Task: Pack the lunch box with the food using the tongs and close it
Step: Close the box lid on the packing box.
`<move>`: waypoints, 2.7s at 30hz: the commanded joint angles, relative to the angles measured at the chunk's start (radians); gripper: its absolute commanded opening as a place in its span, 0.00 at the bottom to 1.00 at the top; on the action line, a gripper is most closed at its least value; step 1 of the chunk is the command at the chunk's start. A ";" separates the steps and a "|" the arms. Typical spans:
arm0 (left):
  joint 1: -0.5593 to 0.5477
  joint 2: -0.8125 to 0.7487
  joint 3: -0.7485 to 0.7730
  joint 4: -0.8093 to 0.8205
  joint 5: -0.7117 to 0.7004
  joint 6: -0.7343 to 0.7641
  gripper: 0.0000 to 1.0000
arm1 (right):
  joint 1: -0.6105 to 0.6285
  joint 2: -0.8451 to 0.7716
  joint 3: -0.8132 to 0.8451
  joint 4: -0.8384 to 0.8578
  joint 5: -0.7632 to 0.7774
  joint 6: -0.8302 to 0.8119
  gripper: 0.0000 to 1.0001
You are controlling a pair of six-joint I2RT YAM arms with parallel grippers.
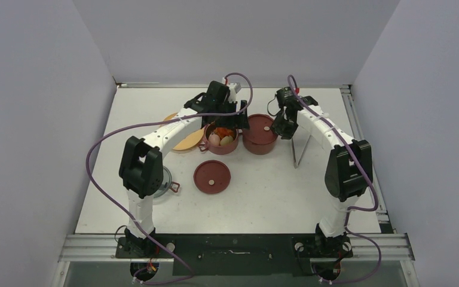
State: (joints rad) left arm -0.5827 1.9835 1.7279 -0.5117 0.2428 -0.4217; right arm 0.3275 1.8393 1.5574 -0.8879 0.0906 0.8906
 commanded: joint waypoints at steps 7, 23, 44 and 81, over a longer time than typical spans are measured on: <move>0.001 -0.074 -0.029 0.063 -0.017 0.026 0.76 | -0.021 -0.166 -0.027 0.005 0.071 -0.057 0.44; -0.017 -0.054 -0.007 0.095 -0.050 0.046 0.70 | -0.086 -0.524 -0.328 0.497 -0.140 -0.458 0.72; -0.039 0.127 0.160 -0.002 -0.094 0.105 0.48 | -0.068 -0.171 -0.190 0.442 -0.215 -0.631 0.72; -0.080 0.153 0.306 -0.104 -0.216 0.156 0.56 | -0.062 -0.150 -0.171 0.389 -0.202 -0.595 0.65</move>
State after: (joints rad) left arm -0.6594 2.1956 1.9816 -0.6178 0.0326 -0.2657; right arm 0.2577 1.7428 1.3579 -0.5247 -0.0738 0.2764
